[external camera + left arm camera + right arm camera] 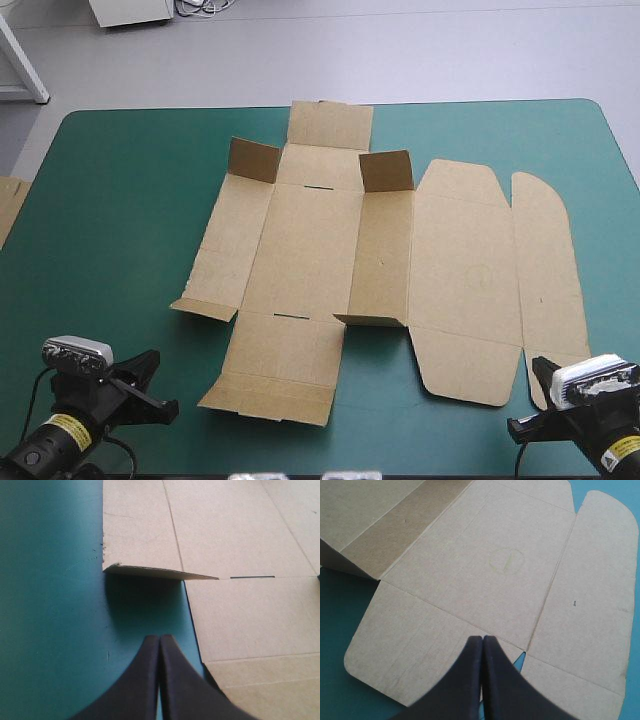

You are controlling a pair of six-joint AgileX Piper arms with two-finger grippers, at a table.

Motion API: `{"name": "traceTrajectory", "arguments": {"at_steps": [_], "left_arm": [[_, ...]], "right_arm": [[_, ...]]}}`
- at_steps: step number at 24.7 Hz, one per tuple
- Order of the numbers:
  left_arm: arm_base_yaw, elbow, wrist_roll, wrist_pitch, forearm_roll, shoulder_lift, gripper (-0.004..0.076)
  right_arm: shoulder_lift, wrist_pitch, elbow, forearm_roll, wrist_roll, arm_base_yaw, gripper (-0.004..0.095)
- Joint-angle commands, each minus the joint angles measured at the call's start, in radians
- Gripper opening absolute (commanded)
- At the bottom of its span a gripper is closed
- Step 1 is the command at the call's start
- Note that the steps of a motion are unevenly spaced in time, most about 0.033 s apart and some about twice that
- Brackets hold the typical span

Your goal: Fold the box

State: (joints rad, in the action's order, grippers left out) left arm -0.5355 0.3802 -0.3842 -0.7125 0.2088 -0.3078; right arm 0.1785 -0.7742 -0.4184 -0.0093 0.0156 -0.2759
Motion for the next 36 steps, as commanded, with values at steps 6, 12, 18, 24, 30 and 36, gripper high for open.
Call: {"name": "traceTrajectory", "arguments": {"at_steps": [6, 12, 18, 24, 30, 36], "left_arm": [[-0.005, 0.024, -0.004, 0.057, 0.007, -0.008, -0.001], [-0.005, 0.027, -0.004, 0.047, 0.007, -0.008, -0.001], [-0.005, 0.115, -0.004, 0.002, 0.065, -0.058, -0.0008], [-0.005, 0.275, 0.025, -0.03, 0.16, -0.281, 0.0144], [-0.002, 0.43, 0.025, -0.078, 0.251, -0.484, 0.0402], [0.125, 0.56, 0.016, -0.095, 0.349, -0.636, 0.0402]], "right_arm": [[0.011, 0.073, -0.025, -0.011, 0.003, 0.002, -0.0021], [0.011, 0.071, -0.025, -0.011, 0.003, 0.002, -0.0021], [0.035, 0.063, -0.042, -0.014, -0.028, 0.002, -0.002], [0.219, 0.056, -0.149, -0.038, -0.07, 0.002, -0.0017], [0.366, 0.062, -0.287, -0.045, -0.067, 0.002, 0.0041], [0.433, 0.084, -0.387, -0.088, -0.067, 0.002, 0.0111]]}}
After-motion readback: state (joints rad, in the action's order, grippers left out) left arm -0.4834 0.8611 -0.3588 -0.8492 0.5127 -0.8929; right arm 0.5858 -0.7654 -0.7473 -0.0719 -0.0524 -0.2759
